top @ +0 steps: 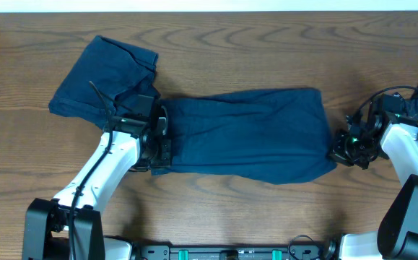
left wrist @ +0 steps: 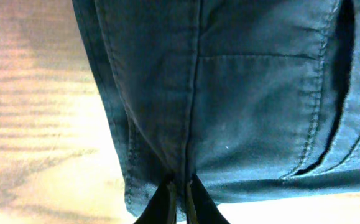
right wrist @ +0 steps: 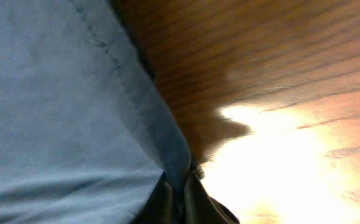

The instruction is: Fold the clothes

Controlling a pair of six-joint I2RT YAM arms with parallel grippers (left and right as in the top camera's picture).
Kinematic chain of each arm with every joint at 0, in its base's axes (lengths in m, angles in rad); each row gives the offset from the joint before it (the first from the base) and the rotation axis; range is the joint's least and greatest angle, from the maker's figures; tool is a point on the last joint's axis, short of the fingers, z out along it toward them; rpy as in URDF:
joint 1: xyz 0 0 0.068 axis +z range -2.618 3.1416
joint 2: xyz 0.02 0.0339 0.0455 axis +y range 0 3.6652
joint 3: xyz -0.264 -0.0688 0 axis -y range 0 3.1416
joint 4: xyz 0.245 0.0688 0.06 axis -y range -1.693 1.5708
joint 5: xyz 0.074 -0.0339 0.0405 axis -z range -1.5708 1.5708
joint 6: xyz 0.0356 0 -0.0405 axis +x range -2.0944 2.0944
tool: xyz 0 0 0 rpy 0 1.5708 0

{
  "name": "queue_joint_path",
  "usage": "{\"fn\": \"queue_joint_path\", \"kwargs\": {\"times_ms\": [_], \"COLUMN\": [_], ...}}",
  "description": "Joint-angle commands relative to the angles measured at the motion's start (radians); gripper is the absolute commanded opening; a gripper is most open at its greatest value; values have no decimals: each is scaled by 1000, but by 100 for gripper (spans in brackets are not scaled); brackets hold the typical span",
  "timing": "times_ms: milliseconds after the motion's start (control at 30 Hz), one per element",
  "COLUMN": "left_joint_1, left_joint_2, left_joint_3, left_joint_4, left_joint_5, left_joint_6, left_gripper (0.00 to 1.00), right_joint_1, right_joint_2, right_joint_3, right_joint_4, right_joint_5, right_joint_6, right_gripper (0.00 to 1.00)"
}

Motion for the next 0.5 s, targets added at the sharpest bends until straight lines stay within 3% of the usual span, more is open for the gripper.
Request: {"fn": "queue_joint_path", "kwargs": {"times_ms": [0, 67, 100, 300, 467], "left_joint_1": [12, 12, 12, 12, 12], "left_joint_2": [-8, -8, -8, -8, -8], "left_joint_3": [0, 6, 14, 118, 196], "left_joint_4": [-41, -82, -104, -191, -111], "left_joint_5": [-50, -39, -35, -23, -27], "left_joint_6": [17, 17, 17, 17, 25], "left_gripper": [17, 46, 54, 62, 63], "right_joint_1": [-25, -26, -26, -26, -23], "right_joint_2": [-3, -3, -3, -3, -2], "right_joint_3": [20, 21, 25, 78, 98], "right_joint_4": [3, 5, 8, 29, 125], "right_joint_5": [91, 91, 90, -61, -262], "right_joint_6": [11, 11, 11, -102, -180], "right_gripper": [18, 22, 23, 23, 34]}}
